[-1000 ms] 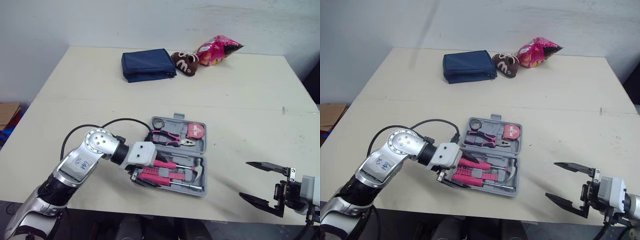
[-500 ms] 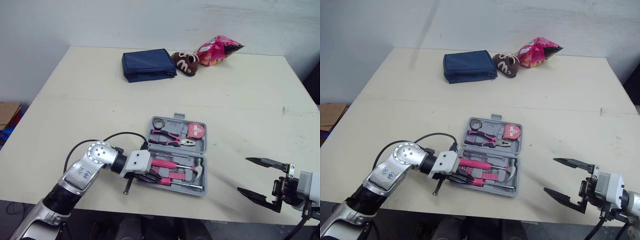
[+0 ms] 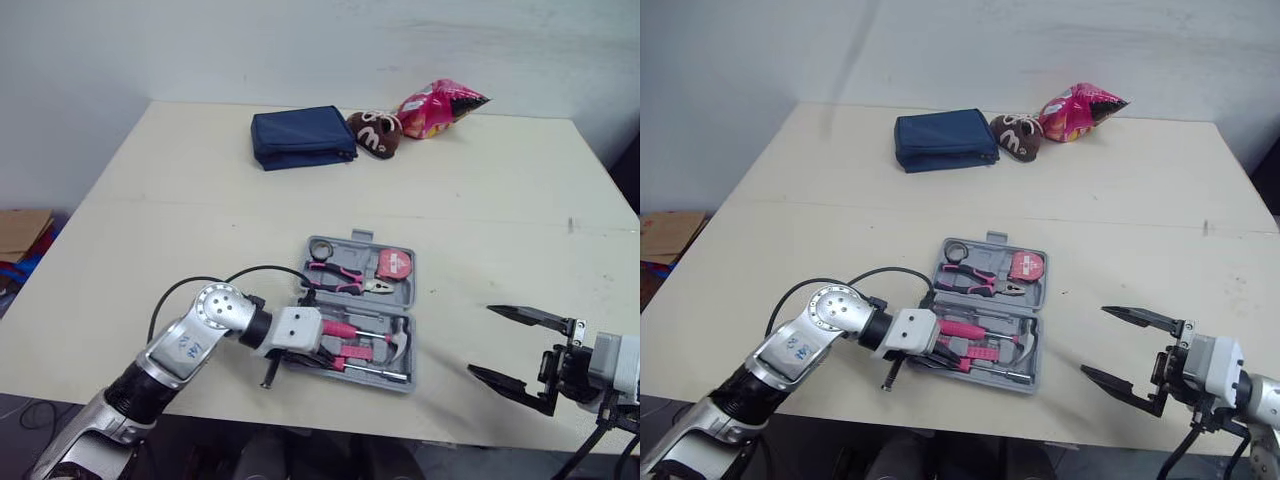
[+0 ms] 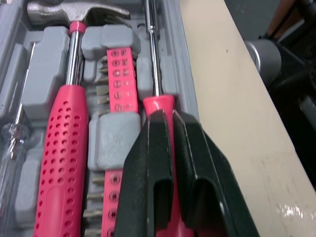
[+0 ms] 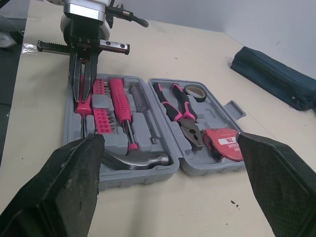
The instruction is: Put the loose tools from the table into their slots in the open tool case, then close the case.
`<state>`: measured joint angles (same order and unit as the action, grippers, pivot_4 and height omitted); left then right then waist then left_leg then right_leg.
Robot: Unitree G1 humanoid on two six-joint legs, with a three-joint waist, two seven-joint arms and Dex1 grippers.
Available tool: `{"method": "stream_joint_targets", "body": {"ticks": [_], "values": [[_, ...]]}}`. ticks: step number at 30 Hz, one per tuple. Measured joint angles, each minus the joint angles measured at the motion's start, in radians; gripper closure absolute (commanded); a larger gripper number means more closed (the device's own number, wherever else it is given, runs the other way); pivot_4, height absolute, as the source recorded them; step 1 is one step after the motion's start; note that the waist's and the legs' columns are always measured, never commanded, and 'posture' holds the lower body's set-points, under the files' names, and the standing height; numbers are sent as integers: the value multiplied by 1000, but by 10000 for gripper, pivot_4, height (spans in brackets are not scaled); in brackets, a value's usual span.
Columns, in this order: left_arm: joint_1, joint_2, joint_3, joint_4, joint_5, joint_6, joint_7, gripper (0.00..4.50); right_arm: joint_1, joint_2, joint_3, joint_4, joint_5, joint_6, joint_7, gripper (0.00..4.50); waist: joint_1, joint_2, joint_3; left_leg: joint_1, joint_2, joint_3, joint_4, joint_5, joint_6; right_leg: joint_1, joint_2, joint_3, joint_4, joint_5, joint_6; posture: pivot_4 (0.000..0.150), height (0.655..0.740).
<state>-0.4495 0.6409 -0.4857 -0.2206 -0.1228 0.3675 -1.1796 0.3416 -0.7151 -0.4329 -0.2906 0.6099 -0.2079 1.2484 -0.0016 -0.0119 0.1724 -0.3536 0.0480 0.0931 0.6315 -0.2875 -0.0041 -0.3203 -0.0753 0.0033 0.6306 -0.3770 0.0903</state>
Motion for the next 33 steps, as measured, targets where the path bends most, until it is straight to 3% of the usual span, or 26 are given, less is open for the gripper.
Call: {"method": "stream_joint_targets", "body": {"ticks": [5,8,11,13,16,23,33], "values": [[34,-16,21,6,-5,-48,7,43665,6,19,2,-18,-11,8,-28,0,-2,4,-4,3,1,0,-3,-3,2,9,-2,-1,-6,-1,-2,1500,7400],[118,-12,126,49,-121,-161,-58,43665,30,16,-2,-21,-40,56,-84,0,-7,2,-2,-4,1,0,-1,-3,1,-6,-2,-2,-2,-1,-2,1500,7400],[131,22,283,85,-228,-201,-97,43665,30,0,-8,-19,-129,206,-259,0,-4,1,-1,-20,0,-1,2,4,-6,-23,-2,-3,4,0,-1,1500,7400],[130,47,359,113,-264,-206,-98,43665,12,0,-1,-21,-141,225,-276,0,-4,2,-1,-18,0,-1,2,4,-6,-22,-2,-3,5,-1,-1,1500,7400],[124,67,449,196,-278,-183,-56,45000,-21,-12,52,-21,-164,263,-285,8318,-6,1,0,-16,0,-1,1,3,-2,-21,-1,-3,5,-1,-1,1500,7400],[90,40,472,383,-185,-106,113,45000,-148,-21,277,24,-301,395,-350,43929,-11,-3,3,-19,-1,0,1,4,-3,-25,-2,-3,7,0,0,1500,7400],[71,-51,379,395,-101,-127,163,45000,-318,68,416,39,-396,502,-485,44537,-19,-5,3,-18,0,0,1,4,-4,-25,-1,-2,10,0,0,1500,7400]]}}
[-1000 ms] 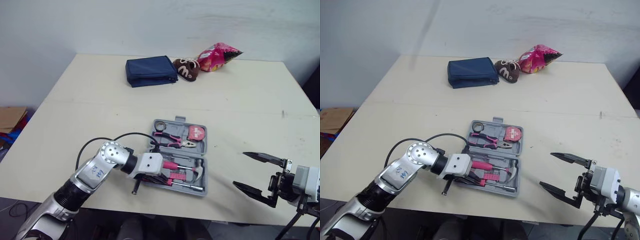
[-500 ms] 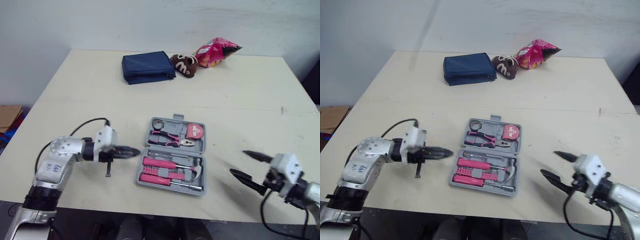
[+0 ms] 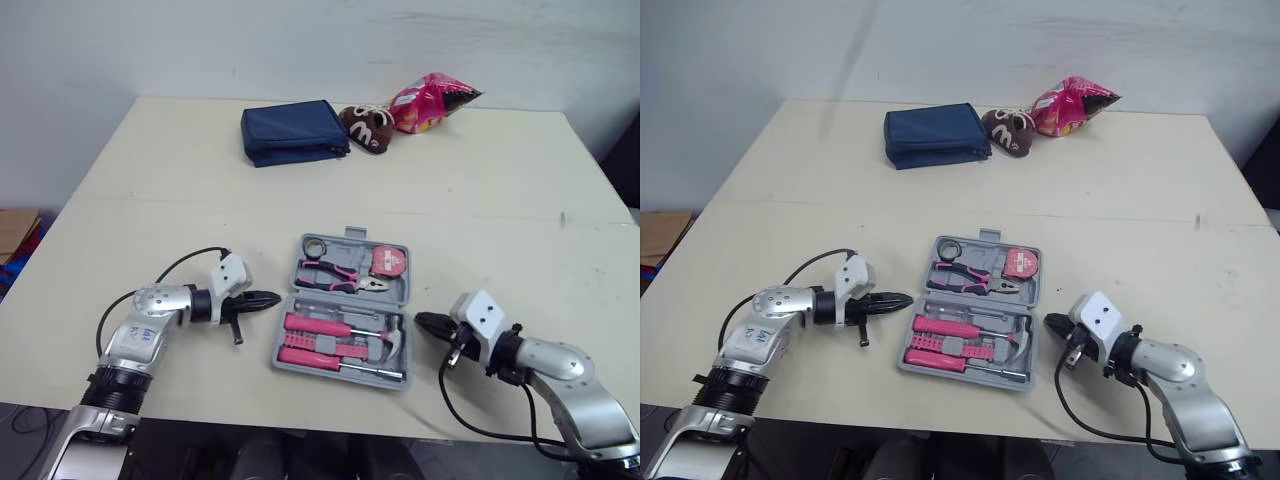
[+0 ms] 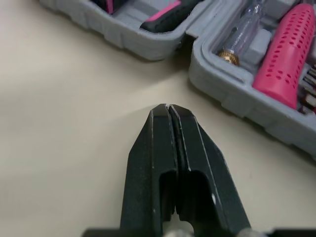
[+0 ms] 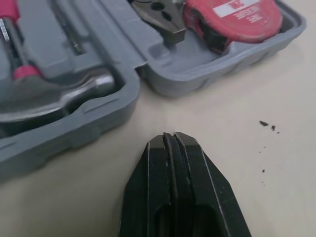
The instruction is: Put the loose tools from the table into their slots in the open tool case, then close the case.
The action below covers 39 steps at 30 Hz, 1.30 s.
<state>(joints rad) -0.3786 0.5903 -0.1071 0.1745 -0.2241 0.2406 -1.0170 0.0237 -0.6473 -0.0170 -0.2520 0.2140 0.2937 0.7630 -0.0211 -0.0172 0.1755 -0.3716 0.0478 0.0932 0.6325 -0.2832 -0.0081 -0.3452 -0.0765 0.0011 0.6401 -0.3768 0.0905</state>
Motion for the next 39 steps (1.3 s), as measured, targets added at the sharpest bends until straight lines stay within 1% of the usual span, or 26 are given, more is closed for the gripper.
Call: {"method": "stream_joint_targets", "body": {"ticks": [6,13,17,26,33,35,37,38,39], "values": [[-37,-14,-34,-17,18,44,7,45000,-87,27,50,9,-8,64,-16,44537,-7,0,0,0,0,0,-1,1,-1,-2,1,1,2,0,0,1500,7400],[-27,-11,-48,-111,18,159,21,45000,-116,1,53,-16,-6,144,1,44537,-7,-1,1,-2,0,0,0,1,-1,-3,1,1,2,0,0,1500,7400],[-24,-10,-48,-132,18,184,42,45000,-125,-5,52,-29,0,187,4,44537,-6,-2,2,-2,0,0,0,1,-1,-3,1,1,2,0,0,1500,7400],[-23,-11,-46,-136,18,184,76,45000,-111,-11,53,-87,18,255,15,44537,-6,-2,2,-4,0,0,0,1,-1,-5,1,1,2,0,0,1500,7400],[-16,-5,-45,-133,18,164,76,45000,-91,-28,49,-103,19,253,16,44537,-7,-2,2,-5,0,2,0,1,-1,-7,1,2,3,0,0,1500,7400],[-5,10,-31,-125,20,140,80,45000,-80,-56,35,-104,17,248,14,44537,-7,-2,2,-5,0,2,0,1,-1,-7,1,2,3,0,0,1500,7400],[3,36,6,-119,6,152,82,45000,-70,-68,-16,-104,27,275,5,44537,-7,-3,3,-5,0,2,0,1,-1,-8,1,2,3,0,0,1500,7400],[5,61,42,-117,-18,176,74,40269,-66,-75,-73,-106,67,330,2,38609,-7,-4,4,-6,0,1,0,1,-1,-9,1,2,4,0,0,1500,7400],[5,85,73,-117,-33,190,64,36688,-66,-90,-118,-108,109,388,5,34901,-7,-5,4,-6,1,1,-1,1,-1,-9,1,2,4,0,0,1500,7400]]}}
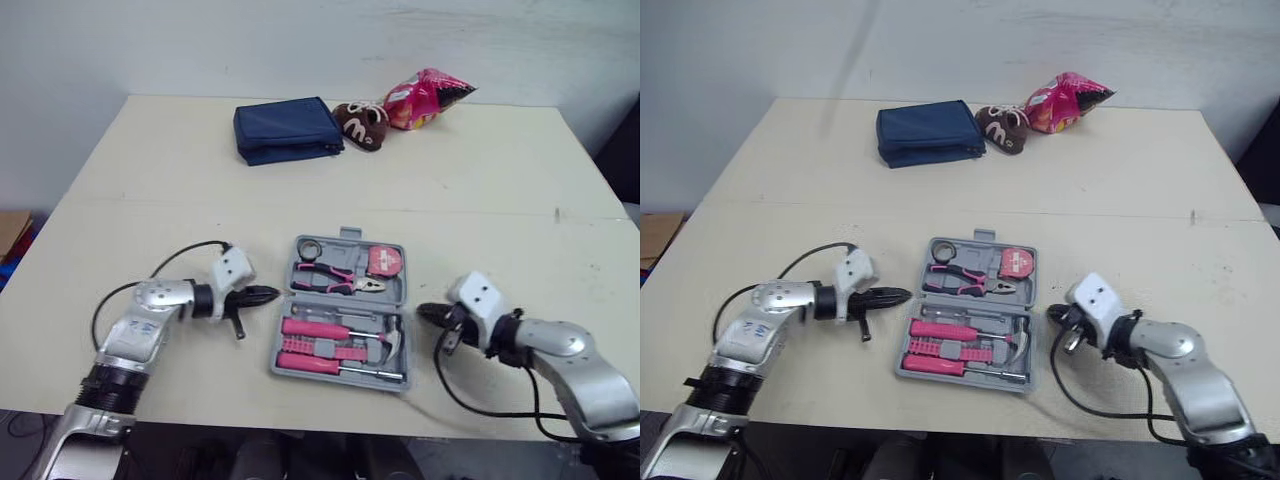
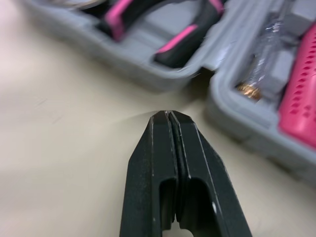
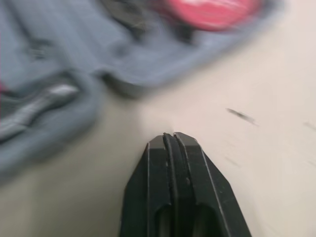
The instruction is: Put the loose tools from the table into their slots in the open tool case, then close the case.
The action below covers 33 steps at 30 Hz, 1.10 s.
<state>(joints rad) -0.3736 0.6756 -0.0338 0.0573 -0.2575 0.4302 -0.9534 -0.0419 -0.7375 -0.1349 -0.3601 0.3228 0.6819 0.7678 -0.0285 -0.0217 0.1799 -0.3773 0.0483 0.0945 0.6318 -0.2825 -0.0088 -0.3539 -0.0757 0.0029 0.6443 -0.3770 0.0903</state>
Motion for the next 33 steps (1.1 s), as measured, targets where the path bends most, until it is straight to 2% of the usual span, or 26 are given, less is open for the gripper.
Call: {"method": "stream_joint_targets", "body": {"ticks": [3,5,7,8,10,15,22,27,33], "values": [[-10,34,66,-5,-51,45,-22,23406,-30,-20,-90,-49,95,190,-22,20639,0,0,0,0,0,0,-1,0,0,0,-1,0,0,0,0,1500,7400],[-30,36,73,-38,-91,152,-15,13767,-107,-64,-92,-80,136,424,-64,9801,0,0,0,-1,0,0,0,0,1,-2,-2,0,1,0,0,1500,7400],[-66,38,72,-76,-127,311,19,4511,-214,-54,-121,-82,192,670,-94,7,-1,-2,1,-4,0,-2,0,1,1,-5,-2,0,2,0,0,1500,7400],[-94,37,68,-86,-139,392,43,183,-272,-23,-142,-81,214,759,-105,0,-2,-2,2,-6,0,-2,1,1,1,-7,-1,-1,3,0,-1,1500,7400],[-160,24,59,-113,-159,552,104,183,-364,29,-157,-73,264,877,-137,0,0,-3,2,-12,-1,-3,1,3,-1,-13,-1,-1,5,0,-1,1500,7400],[-239,-50,13,-186,-164,766,249,183,-475,108,-145,21,347,927,-308,0,1,-3,2,-25,-1,-2,6,8,-3,-24,-1,-1,11,0,0,1500,7400],[-255,-121,-5,-198,-136,816,386,183,-525,207,-111,100,433,928,-570,0,-1,-3,2,-28,-1,-1,14,8,-3,-29,-1,0,14,0,0,1500,7400],[-255,-144,36,-201,-138,847,442,183,-547,206,-111,132,536,928,-693,0,0,-3,2,-28,-1,-1,14,8,-3,-29,-1,0,15,0,0,1500,7400],[-257,-172,10,-201,-130,841,478,183,-567,208,-105,171,626,928,-812,0,0,-3,2,-29,-1,-1,15,8,-3,-29,-1,0,15,0,0,1500,7400]]}}
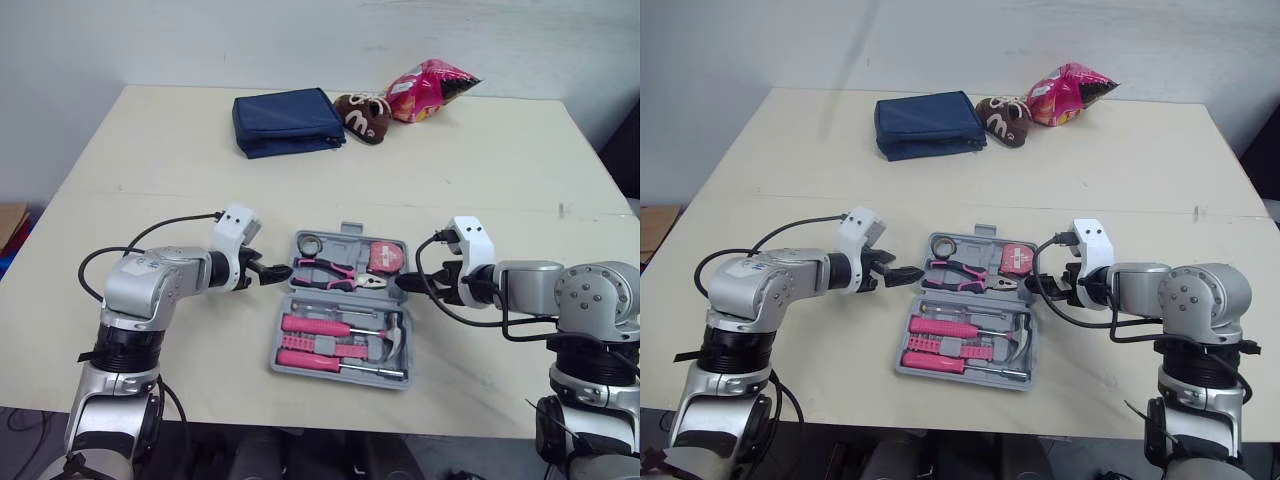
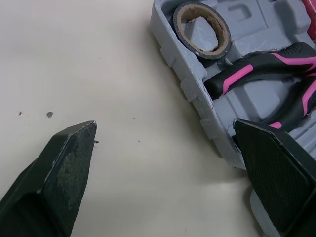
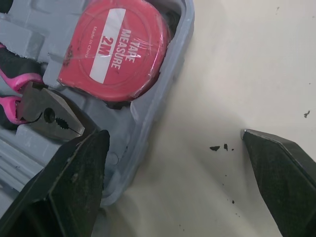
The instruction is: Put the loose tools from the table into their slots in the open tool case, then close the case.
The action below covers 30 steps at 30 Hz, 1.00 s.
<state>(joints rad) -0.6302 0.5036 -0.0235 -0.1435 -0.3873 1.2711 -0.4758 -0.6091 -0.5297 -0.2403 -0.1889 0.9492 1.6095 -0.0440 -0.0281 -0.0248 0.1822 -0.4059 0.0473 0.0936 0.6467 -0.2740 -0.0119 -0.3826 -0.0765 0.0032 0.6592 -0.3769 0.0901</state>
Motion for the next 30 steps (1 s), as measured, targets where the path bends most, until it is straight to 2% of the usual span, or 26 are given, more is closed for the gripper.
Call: {"method": "stream_joint_targets", "body": {"ticks": [7,8,10,11,17,19,21,26,28,30], "values": [[-8,-53,-20,-11,17,0,60,183,-16,28,-3,19,57,0,-112,0,-1,0,0,0,0,0,0,0,0,0,0,0,0,0,0,1500,7400],[1,-56,-19,-22,17,1,69,5387,-16,30,-3,20,66,0,-126,0,-2,0,0,0,0,0,0,0,0,0,0,0,0,0,0,1500,7400],[14,-61,-15,-37,18,6,79,10881,-16,32,-3,20,76,0,-144,4904,-1,0,0,0,0,0,0,0,0,0,0,0,0,0,0,1500,7400],[17,-66,-12,-41,16,9,83,16065,-16,35,-4,22,80,0,-159,7640,-1,0,0,0,0,0,0,0,0,0,0,0,0,0,0,1500,7400],[37,-105,2,-83,0,9,98,41248,-12,104,-15,20,108,0,-203,35727,0,0,0,1,1,0,0,0,0,0,1,0,0,0,0,1500,7400],[51,-124,33,-87,-3,-3,106,45000,8,136,-39,-20,89,-15,-202,42434,0,0,0,1,0,0,0,0,-1,0,1,0,1,0,0,1500,7400],[69,-141,55,-87,-3,-46,106,45000,26,137,-42,-70,65,-58,-175,44844,1,0,0,0,0,0,0,1,0,0,1,0,1,0,0,1500,7400],[125,-200,116,-77,-7,-231,84,45000,123,63,42,-204,-54,-267,-23,44844,4,0,0,-1,-1,0,0,0,0,0,1,0,-1,1,1,1500,7400],[133,-203,121,-74,-7,-282,67,45000,168,18,87,-238,-115,-367,54,44844,3,0,0,-1,-1,0,0,0,0,0,1,1,-2,1,2,1500,7400],[170,-184,109,-68,8,-419,14,45000,230,-31,140,-266,-205,-520,151,44844,3,0,0,-1,-1,1,-1,0,0,0,2,1,-3,1,2,1500,7400]]}}
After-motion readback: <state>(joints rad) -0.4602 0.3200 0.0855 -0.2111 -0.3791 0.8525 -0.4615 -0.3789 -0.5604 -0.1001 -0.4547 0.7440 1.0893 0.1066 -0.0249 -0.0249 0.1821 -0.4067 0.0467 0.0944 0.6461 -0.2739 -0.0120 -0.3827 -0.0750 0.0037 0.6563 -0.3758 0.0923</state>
